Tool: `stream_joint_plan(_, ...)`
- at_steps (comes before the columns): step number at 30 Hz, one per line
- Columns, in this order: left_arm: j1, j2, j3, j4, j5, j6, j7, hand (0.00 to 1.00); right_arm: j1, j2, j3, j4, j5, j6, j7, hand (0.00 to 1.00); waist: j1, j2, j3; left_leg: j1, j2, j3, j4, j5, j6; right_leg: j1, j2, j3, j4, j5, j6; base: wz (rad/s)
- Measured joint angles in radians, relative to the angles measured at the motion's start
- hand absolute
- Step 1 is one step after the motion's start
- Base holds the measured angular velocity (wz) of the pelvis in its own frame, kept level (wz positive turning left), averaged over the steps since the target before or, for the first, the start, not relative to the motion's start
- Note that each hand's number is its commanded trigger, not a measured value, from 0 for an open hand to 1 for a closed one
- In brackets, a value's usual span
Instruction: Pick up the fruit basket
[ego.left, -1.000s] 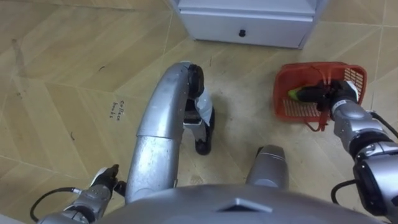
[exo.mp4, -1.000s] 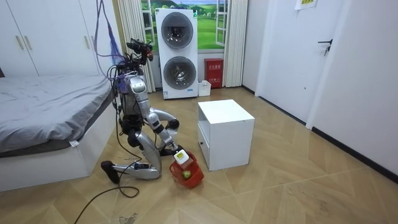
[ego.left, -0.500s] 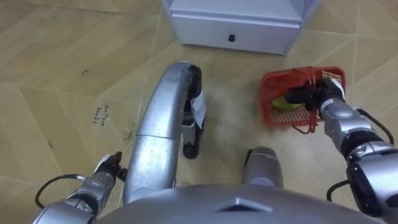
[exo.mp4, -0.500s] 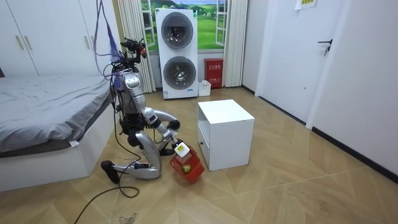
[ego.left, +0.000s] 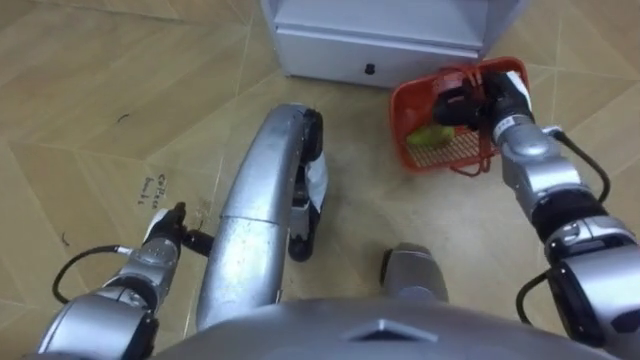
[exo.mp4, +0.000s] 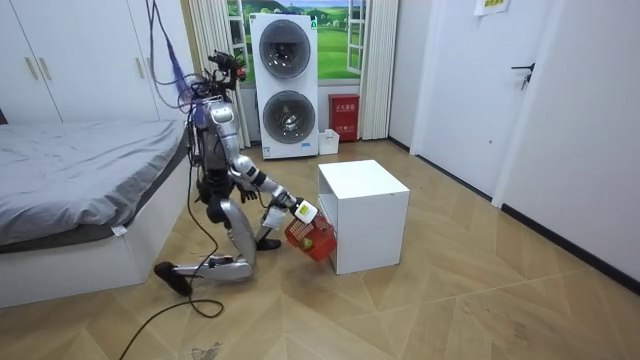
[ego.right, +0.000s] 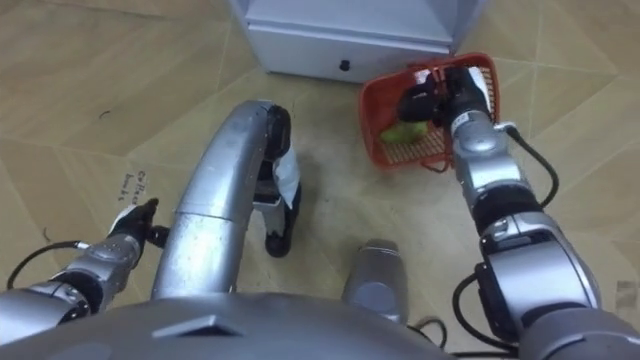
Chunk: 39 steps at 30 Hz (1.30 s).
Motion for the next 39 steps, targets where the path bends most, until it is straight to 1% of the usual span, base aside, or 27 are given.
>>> stream_joint_plan(1, 0.007, 0.000, 0.005, 0.000, 0.000, 0.003, 0.000, 0.00, -0.002, 0.000, 0.001, -0.011, 0.004, 0.001, 0.001, 1.00, 0.001, 0.002, -0.0016, 0.016, 0.005, -0.001, -0.029, 0.003, 0.002, 0.004, -0.001, -0.004, -0.047, 0.000, 0.000, -0.48)
stream_joint_plan(4, 0.039, 0.000, 0.046, 0.000, 0.000, 0.010, 0.009, 0.00, -0.004, 0.003, 0.001, -0.082, 0.008, 0.012, -0.003, 1.00, 0.004, 0.001, -0.0041, 0.112, 0.020, 0.006, -0.198, 0.032, 0.008, 0.047, -0.007, -0.020, -0.313, 0.004, 0.009, -0.47)
stream_joint_plan(6, 0.051, -0.002, 0.076, 0.000, 0.007, 0.013, 0.034, 0.00, 0.003, 0.002, 0.001, -0.151, -0.014, 0.017, -0.007, 1.00, 0.015, 0.000, -0.0053, 0.196, 0.021, 0.021, -0.321, 0.053, 0.013, 0.107, -0.027, -0.037, -0.517, 0.023, 0.034, -0.43)
stream_joint_plan(7, 0.053, -0.003, 0.083, 0.000, 0.010, 0.015, 0.041, 0.00, 0.008, 0.002, 0.001, -0.167, -0.028, 0.016, -0.008, 1.00, 0.020, 0.001, -0.0056, 0.219, 0.021, 0.024, -0.349, 0.058, 0.015, 0.124, -0.031, -0.043, -0.562, 0.034, 0.037, -0.33)
stream_joint_plan(9, 0.066, 0.002, 0.109, -0.018, 0.020, 0.016, 0.065, 0.00, 0.027, 0.002, 0.001, -0.236, -0.069, 0.017, -0.005, 1.00, 0.023, -0.002, -0.0107, 0.299, 0.017, 0.037, -0.452, 0.081, 0.022, 0.179, -0.038, -0.054, -0.701, 0.108, 0.036, -0.18)
stream_joint_plan(10, 0.068, 0.003, 0.114, -0.022, 0.021, 0.017, 0.070, 0.00, 0.029, 0.002, 0.001, -0.247, -0.073, 0.017, -0.004, 1.00, 0.025, -0.003, -0.0113, 0.319, 0.017, 0.038, -0.477, 0.086, 0.022, 0.193, -0.038, -0.056, -0.733, 0.128, 0.036, -0.15)
stream_joint_plan(12, 0.093, 0.009, 0.140, -0.053, 0.022, 0.020, 0.078, 0.00, 0.043, 0.005, 0.001, -0.284, -0.079, 0.018, 0.007, 1.00, 0.027, -0.014, -0.0191, 0.389, 0.016, 0.039, -0.568, 0.109, 0.019, 0.252, -0.037, -0.077, -0.863, 0.196, 0.037, -0.15)
stream_joint_plan(13, 0.099, 0.009, 0.149, -0.060, 0.022, 0.021, 0.080, 0.00, 0.050, 0.005, 0.001, -0.296, -0.079, 0.019, 0.010, 1.00, 0.027, -0.018, -0.0222, 0.405, 0.016, 0.039, -0.589, 0.116, 0.018, 0.265, -0.036, -0.079, -0.895, 0.211, 0.038, -0.16)
stream_joint_plan(15, 0.128, 0.011, 0.158, -0.079, 0.022, 0.030, 0.088, 0.00, 0.089, 0.004, 0.001, -0.356, -0.078, 0.023, 0.016, 1.00, 0.027, -0.028, -0.0276, 0.471, 0.018, 0.034, -0.664, 0.137, 0.010, 0.321, -0.032, -0.088, -0.999, 0.261, 0.043, -0.19)
stream_joint_plan(17, 0.137, 0.010, 0.159, -0.081, 0.023, 0.044, 0.089, 0.00, 0.127, 0.005, 0.001, -0.418, -0.087, 0.036, 0.021, 1.00, 0.027, -0.029, -0.0282, 0.507, 0.018, 0.021, -0.707, 0.156, -0.001, 0.349, -0.034, -0.108, -1.052, 0.285, 0.040, -0.23)
stream_joint_plan(19, 0.143, 0.008, 0.170, -0.082, 0.024, 0.050, 0.089, 0.00, 0.158, 0.010, 0.002, -0.476, -0.113, 0.038, 0.025, 1.00, 0.032, -0.028, -0.0277, 0.530, 0.017, -0.013, -0.744, 0.177, -0.021, 0.359, -0.032, -0.124, -1.097, 0.274, 0.035, -0.35)
stream_joint_plan(20, 0.150, 0.008, 0.186, -0.084, 0.035, 0.052, 0.089, 0.00, 0.178, 0.015, 0.002, -0.506, -0.114, 0.038, 0.030, 1.00, 0.040, -0.026, -0.0274, 0.546, 0.018, -0.045, -0.763, 0.193, -0.040, 0.374, -0.027, -0.137, -1.140, 0.254, 0.030, -0.48)
stream_joint_plan(21, 0.160, 0.010, 0.201, -0.088, 0.041, 0.054, 0.090, 0.00, 0.197, 0.019, 0.002, -0.539, -0.116, 0.037, 0.033, 1.00, 0.045, -0.025, -0.0274, 0.564, 0.022, -0.068, -0.777, 0.206, -0.061, 0.404, -0.014, -0.142, -1.198, 0.260, 0.027, -0.47)
stream_joint_plan(22, 0.164, 0.011, 0.205, -0.094, 0.040, 0.055, 0.092, 0.00, 0.201, 0.019, 0.002, -0.556, -0.116, 0.037, 0.033, 1.00, 0.046, -0.021, -0.0253, 0.569, 0.023, -0.071, -0.777, 0.212, -0.069, 0.415, -0.005, -0.144, -1.219, 0.262, 0.030, -0.29)
stream_joint_plan(24, 0.181, 0.013, 0.206, -0.129, 0.040, 0.076, 0.094, 0.00, 0.201, 0.019, 0.001, -0.595, -0.109, 0.037, 0.032, 1.00, 0.035, -0.012, -0.0252, 0.591, 0.054, -0.064, -0.798, 0.236, -0.085, 0.428, 0.025, -0.153, -1.225, 0.271, 0.026, -0.03)
stream_joint_plan(26, 0.208, 0.010, 0.207, -0.166, 0.042, 0.081, 0.094, 0.00, 0.201, 0.019, 0.000, -0.615, -0.110, 0.035, 0.037, 1.00, 0.036, -0.010, -0.0248, 0.611, 0.064, -0.064, -0.809, 0.242, -0.093, 0.442, 0.035, -0.153, -1.218, 0.277, 0.027, 0.06)
stream_joint_plan(27, 0.218, 0.008, 0.207, -0.183, 0.042, 0.081, 0.094, 0.00, 0.200, 0.019, -0.001, -0.637, -0.111, 0.033, 0.042, 1.00, 0.038, -0.003, -0.0238, 0.618, 0.074, -0.062, -0.808, 0.242, -0.093, 0.445, 0.042, -0.152, -1.213, 0.287, 0.016, 0.00)
stream_joint_plan(28, 0.222, 0.007, 0.207, -0.184, 0.042, 0.083, 0.094, 0.00, 0.200, 0.019, -0.001, -0.648, -0.110, 0.029, 0.045, 1.00, 0.038, 0.002, -0.0224, 0.620, 0.078, -0.062, -0.807, 0.242, -0.093, 0.445, 0.046, -0.152, -1.211, 0.296, 0.017, 0.00)
stream_joint_plan(29, 0.227, 0.005, 0.208, -0.184, 0.042, 0.090, 0.094, 0.00, 0.201, 0.019, -0.001, -0.664, -0.109, 0.012, 0.047, 1.00, 0.035, 0.013, -0.0171, 0.626, 0.089, -0.058, -0.808, 0.242, -0.093, 0.445, 0.055, -0.153, -1.202, 0.323, 0.013, 0.12)
stream_joint_plan(31, 0.236, 0.005, 0.209, -0.186, 0.042, 0.097, 0.098, 0.00, 0.201, 0.023, 0.001, -0.667, -0.109, -0.008, 0.057, 1.00, 0.026, 0.014, -0.0171, 0.649, 0.087, -0.043, -0.828, 0.242, -0.093, 0.455, 0.056, -0.153, -1.201, 0.371, 0.007, 0.18)
stream_joint_plan(33, 0.237, 0.003, 0.217, -0.212, 0.040, 0.112, 0.106, 0.00, 0.201, 0.028, 0.000, -0.674, -0.107, -0.026, 0.060, 1.00, 0.024, 0.012, -0.0182, 0.679, 0.070, -0.026, -0.870, 0.246, -0.083, 0.451, 0.052, -0.139, -1.199, 0.459, 0.000, 0.20)
stream_joint_plan(34, 0.236, 0.003, 0.220, -0.224, 0.040, 0.117, 0.107, 0.00, 0.201, 0.031, 0.000, -0.674, -0.108, -0.030, 0.060, 1.00, 0.023, 0.012, -0.0181, 0.689, 0.065, -0.022, -0.885, 0.248, -0.081, 0.449, 0.050, -0.138, -1.195, 0.485, -0.001, 0.24)
stream_joint_plan(35, 0.231, 0.002, 0.231, -0.247, 0.040, 0.120, 0.107, 0.00, 0.201, 0.039, 0.000, -0.675, -0.113, -0.036, 0.062, 1.00, 0.022, 0.010, -0.0204, 0.715, 0.052, -0.010, -0.920, 0.251, -0.075, 0.434, 0.046, -0.129, -1.169, 0.559, -0.006, 0.33)
stream_joint_plan(36, 0.216, 0.005, 0.236, -0.262, 0.040, 0.126, 0.107, 0.00, 0.206, 0.040, 0.000, -0.675, -0.113, -0.039, 0.065, 1.00, 0.021, 0.007, -0.0218, 0.755, 0.037, -0.014, -0.967, 0.258, -0.061, 0.419, 0.041, -0.129, -1.137, 0.661, 0.009, 0.42)
stream_joint_plan(37, 0.213, 0.007, 0.236, -0.265, 0.040, 0.129, 0.107, 0.00, 0.214, 0.040, 0.000, -0.675, -0.112, -0.039, 0.066, 1.00, 0.021, 0.005, -0.0234, 0.783, 0.031, -0.016, -1.000, 0.263, -0.052, 0.416, 0.038, -0.130, -1.122, 0.729, 0.018, 0.43)
stream_joint_plan(38, 0.198, 0.011, 0.231, -0.276, 0.041, 0.133, 0.107, 0.00, 0.225, 0.041, 0.001, -0.675, -0.111, -0.040, 0.070, 1.00, 0.022, 0.003, -0.0274, 0.840, 0.018, -0.034, -1.060, 0.268, -0.044, 0.391, 0.033, -0.127, -1.073, 0.759, 0.015, 0.17)
stream_joint_plan(39, 0.183, 0.010, 0.231, -0.273, 0.041, 0.132, 0.108, 0.00, 0.221, 0.046, 0.006, -0.675, -0.111, -0.046, 0.076, 1.00, 0.029, 0.009, -0.0269, 0.885, 0.016, -0.061, -1.105, 0.268, -0.044, 0.322, 0.032, -0.129, -0.981, 0.665, -0.009, 0.00)
